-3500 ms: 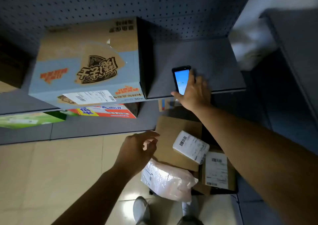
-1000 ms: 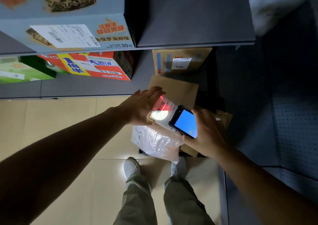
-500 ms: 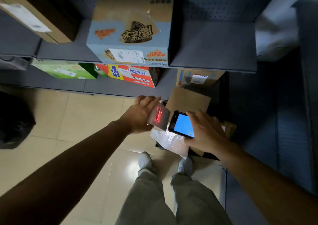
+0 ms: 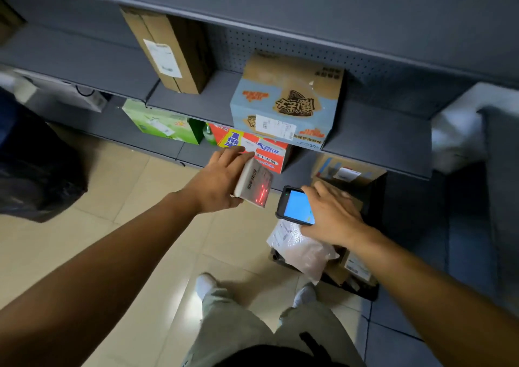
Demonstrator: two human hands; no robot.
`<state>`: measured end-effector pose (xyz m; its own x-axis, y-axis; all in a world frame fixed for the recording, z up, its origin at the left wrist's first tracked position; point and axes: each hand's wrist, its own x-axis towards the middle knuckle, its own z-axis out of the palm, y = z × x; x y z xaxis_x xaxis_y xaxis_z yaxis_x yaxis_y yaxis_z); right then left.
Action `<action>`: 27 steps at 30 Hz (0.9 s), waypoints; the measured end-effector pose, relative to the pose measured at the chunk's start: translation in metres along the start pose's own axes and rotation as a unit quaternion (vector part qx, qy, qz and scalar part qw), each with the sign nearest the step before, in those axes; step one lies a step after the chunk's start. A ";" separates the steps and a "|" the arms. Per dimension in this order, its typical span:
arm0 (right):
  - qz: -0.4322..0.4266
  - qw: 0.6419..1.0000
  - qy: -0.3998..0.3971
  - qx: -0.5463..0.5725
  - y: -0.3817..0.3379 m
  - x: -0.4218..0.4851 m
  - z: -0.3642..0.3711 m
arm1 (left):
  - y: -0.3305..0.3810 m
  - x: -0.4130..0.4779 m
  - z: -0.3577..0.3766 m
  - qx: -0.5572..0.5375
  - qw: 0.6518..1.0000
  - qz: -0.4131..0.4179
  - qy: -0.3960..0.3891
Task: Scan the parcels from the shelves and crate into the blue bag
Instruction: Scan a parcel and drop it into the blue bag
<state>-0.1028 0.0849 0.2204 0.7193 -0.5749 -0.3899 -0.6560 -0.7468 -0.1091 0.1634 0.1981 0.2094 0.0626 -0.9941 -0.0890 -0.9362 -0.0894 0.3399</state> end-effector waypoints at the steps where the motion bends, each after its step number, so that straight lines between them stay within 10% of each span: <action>1: -0.001 1.000 0.008 0.009 -0.019 0.004 -0.008 | -0.015 -0.009 -0.010 -0.001 1.000 -0.002 0.006; 27: -0.191 0.979 0.067 0.033 -0.343 0.147 -0.081 | -0.306 -0.233 -0.131 -0.066 0.973 -0.194 0.105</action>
<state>0.2465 0.2294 0.2748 0.9353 -0.3006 -0.1864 -0.3443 -0.8947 -0.2847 0.4808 0.4494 0.2488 0.4839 -0.8739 -0.0465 -0.7769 -0.4535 0.4368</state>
